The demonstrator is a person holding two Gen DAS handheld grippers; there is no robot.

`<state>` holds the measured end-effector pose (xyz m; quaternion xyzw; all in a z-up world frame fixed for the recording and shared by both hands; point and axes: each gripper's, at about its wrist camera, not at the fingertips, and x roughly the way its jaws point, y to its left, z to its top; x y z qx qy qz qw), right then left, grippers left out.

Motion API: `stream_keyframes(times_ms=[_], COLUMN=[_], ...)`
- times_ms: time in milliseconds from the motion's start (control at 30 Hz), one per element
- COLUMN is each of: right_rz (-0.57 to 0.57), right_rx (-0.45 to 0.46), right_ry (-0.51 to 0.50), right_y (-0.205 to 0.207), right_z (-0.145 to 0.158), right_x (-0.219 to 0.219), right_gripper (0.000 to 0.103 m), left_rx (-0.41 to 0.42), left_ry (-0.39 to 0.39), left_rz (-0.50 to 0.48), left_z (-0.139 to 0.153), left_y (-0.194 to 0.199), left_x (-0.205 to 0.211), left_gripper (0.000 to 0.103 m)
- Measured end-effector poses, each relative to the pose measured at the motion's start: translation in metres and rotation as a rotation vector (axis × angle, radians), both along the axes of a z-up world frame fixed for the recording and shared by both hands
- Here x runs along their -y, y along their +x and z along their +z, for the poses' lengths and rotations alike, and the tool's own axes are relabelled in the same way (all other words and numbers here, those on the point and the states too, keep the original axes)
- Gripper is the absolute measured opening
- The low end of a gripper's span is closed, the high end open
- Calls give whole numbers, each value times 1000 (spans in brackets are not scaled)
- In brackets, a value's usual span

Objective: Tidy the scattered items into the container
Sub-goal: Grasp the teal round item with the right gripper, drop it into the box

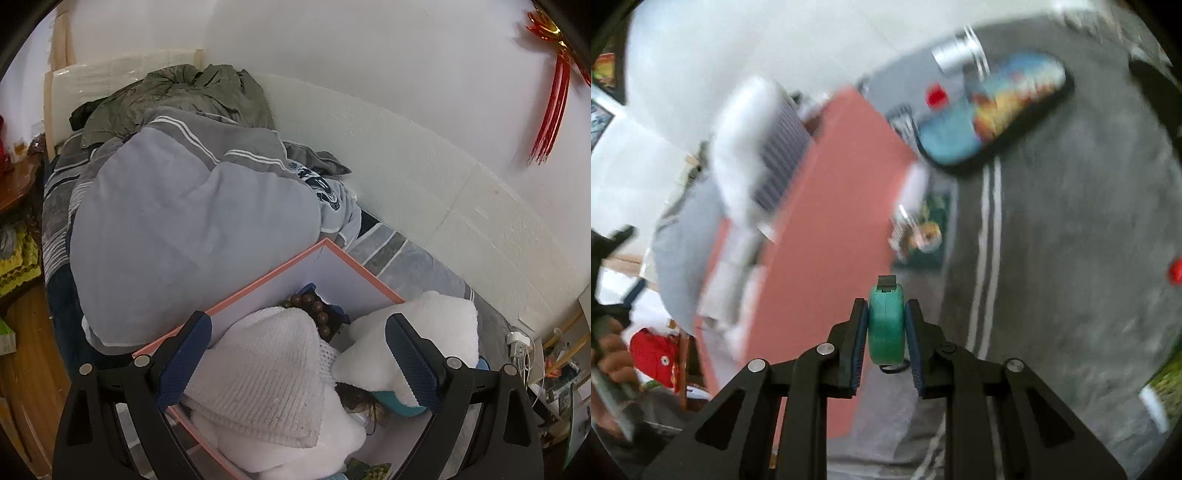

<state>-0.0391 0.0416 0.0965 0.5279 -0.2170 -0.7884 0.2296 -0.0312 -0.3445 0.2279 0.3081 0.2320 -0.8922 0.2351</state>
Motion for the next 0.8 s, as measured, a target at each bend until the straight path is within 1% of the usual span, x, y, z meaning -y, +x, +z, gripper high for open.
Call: stream_keyframes(times_ms=[67, 133, 167, 233, 267, 333, 367, 400, 433, 467, 533, 567, 600, 633, 667, 700, 733, 767, 800], right_rz=[7, 1, 16, 51, 70, 56, 14, -19, -41, -59, -42, -5, 41, 96, 172, 182, 143, 96, 64], right_rx=[44, 51, 78, 102, 101, 82, 65, 20, -38, -108, -221, -260, -274, -271, -273, -291, -333, -356, -346], right_ry=[-15, -72, -71, -47, -27, -20, -31, -51, -74, -98, -157, -197, -226, -235, -229, -208, -175, -130, -114], right_y=[-1, -3, -6, -4, 0, 5, 9, 13, 18, 23, 31, 31, 29, 24, 18, 21, 20, 15, 12], right_z=[-21, -31, -38, -47, -50, -42, -31, -13, 10, 39, 93, 118, 136, 149, 161, 167, 169, 169, 164], right_x=[5, 8, 13, 25, 32, 28, 19, 9, 0, -8, -7, 2, 17, 34, 55, 62, 64, 58, 49], right_gripper=[20, 20, 20, 20, 20, 20, 20, 20, 20, 20, 20, 21, 23, 34, 81, 100, 95, 84, 76], left_rx=[2, 9, 14, 17, 16, 14, 11, 8, 5, 2, 1, 4, 10, 16, 25, 27, 25, 21, 16], left_ry=[6, 6, 4, 1, 0, 2, 2, -4, -10, -14, -12, -5, 6, 15, 28, 35, 40, 39, 34], left_rz=[0, -4, -9, -21, -23, -23, -21, -16, -12, -4, 14, 22, 29, 34, 39, 42, 46, 48, 54], left_z=[-1, -3, -3, -4, -3, -2, -2, -1, 0, 0, 0, -2, -4, -7, -9, -10, -10, -10, -8], left_y=[-2, -4, -5, -7, -7, -6, -5, -4, -4, -4, -3, -3, -3, -2, -2, -1, 1, 2, 3], left_x=[1, -1, -2, -4, -5, -5, -4, -3, -3, -2, 2, 5, 7, 9, 12, 13, 15, 16, 17], left_gripper=[96, 96, 96, 96, 96, 96, 96, 96, 96, 96, 96, 96, 96, 96, 96, 96, 96, 96, 96])
